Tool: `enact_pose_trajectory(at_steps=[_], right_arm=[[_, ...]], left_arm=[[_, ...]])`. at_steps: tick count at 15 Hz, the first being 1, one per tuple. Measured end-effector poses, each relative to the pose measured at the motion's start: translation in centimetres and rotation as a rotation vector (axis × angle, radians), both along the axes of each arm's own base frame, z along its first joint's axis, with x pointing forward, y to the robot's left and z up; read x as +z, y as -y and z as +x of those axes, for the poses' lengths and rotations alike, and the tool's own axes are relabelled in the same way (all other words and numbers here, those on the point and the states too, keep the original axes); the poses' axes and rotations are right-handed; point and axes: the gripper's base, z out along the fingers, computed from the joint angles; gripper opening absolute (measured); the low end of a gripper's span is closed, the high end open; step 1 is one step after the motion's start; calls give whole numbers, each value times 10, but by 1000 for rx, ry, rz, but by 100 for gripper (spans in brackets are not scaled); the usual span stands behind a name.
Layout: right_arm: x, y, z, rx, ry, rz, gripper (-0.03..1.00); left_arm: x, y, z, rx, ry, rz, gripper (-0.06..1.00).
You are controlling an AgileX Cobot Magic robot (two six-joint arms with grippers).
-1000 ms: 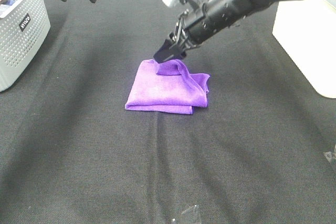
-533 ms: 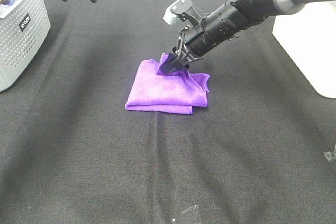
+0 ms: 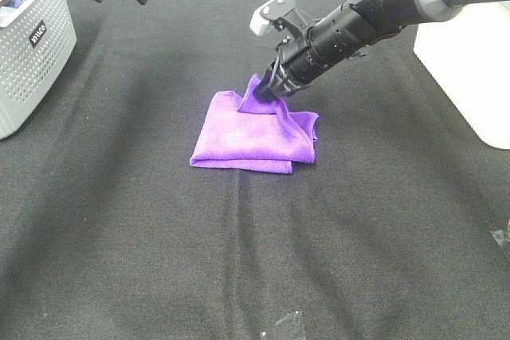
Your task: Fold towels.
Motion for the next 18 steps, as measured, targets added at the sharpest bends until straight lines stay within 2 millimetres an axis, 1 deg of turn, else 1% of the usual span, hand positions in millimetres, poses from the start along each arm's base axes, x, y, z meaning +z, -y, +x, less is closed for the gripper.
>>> enact_pose_trajectory(at_steps=[2, 4, 5, 8, 11, 13, 17, 18], right_arm=[[0, 6, 4, -66, -25, 24, 1], [1, 18, 9, -142, -52, 59, 1], [1, 18, 9, -142, -52, 59, 1], [1, 41, 17, -258, -101, 96, 1], [1, 58, 23, -402, -182, 157, 1], [1, 61, 23, -458, -228, 180, 1], [0, 58, 16, -502, -361, 213, 1], [-1, 58, 15, -514, -386, 220, 3]], left_arm=[[0, 0, 0, -1, 0, 0, 67], [0, 0, 0, -1, 0, 0, 67], [0, 0, 0, -1, 0, 0, 67], [0, 0, 0, -2, 0, 1, 67], [0, 0, 0, -3, 0, 0, 67], [0, 0, 0, -3, 0, -1, 67], [0, 0, 0, -3, 0, -2, 67], [0, 0, 0, -3, 0, -2, 67]])
